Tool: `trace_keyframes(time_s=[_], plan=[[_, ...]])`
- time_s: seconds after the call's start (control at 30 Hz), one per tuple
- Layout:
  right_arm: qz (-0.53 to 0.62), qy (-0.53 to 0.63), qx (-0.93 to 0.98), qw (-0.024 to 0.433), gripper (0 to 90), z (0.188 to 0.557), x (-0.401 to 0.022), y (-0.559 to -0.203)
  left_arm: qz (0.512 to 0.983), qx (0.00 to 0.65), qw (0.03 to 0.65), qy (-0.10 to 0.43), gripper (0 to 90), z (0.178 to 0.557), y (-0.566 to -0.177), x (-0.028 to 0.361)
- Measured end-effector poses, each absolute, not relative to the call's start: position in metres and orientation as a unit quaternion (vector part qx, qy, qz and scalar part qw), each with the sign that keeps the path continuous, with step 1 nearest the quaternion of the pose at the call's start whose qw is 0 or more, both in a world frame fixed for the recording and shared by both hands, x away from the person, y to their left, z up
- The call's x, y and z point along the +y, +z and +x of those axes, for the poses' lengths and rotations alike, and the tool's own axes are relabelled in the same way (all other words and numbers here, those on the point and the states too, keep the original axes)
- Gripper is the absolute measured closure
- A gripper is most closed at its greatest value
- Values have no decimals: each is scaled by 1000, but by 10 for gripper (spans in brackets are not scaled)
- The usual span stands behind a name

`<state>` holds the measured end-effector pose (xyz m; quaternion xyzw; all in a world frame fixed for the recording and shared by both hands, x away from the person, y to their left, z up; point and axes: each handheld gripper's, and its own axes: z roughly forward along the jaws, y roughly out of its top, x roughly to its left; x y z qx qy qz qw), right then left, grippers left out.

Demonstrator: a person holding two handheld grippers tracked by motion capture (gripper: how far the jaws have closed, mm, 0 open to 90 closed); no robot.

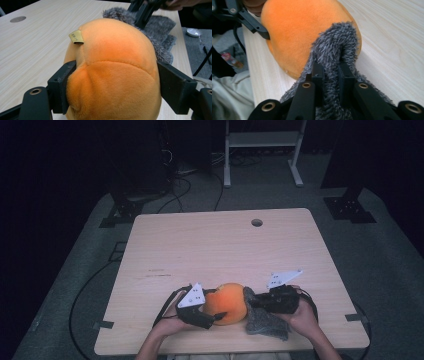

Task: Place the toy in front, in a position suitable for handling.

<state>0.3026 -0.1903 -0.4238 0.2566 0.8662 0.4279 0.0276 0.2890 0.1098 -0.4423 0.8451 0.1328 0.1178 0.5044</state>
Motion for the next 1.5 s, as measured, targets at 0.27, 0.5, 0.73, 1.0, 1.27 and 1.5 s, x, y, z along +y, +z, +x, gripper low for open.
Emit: trace_keyframes(time_s=[0.27, 0.5, 0.73, 1.0, 1.27, 1.5], plan=[[190, 462, 865, 42, 772, 286, -163, -404, 848, 124, 498, 131, 218, 285, -442, 102], [233, 443, 865, 42, 777, 294, -184, -411, 845, 131, 502, 128, 216, 286, -442, 101], [196, 440, 874, 68, 780, 287, -157, -405, 850, 122, 495, 134, 196, 284, -442, 96], [211, 425, 879, 57, 785, 291, -171, -414, 838, 172, 511, 86, 145, 294, -435, 103], [177, 466, 865, 55, 779, 280, -164, -390, 847, 146, 497, 123, 257, 285, -434, 90], [187, 442, 876, 48, 787, 287, -164, -404, 848, 152, 497, 102, 179, 287, -431, 96]])
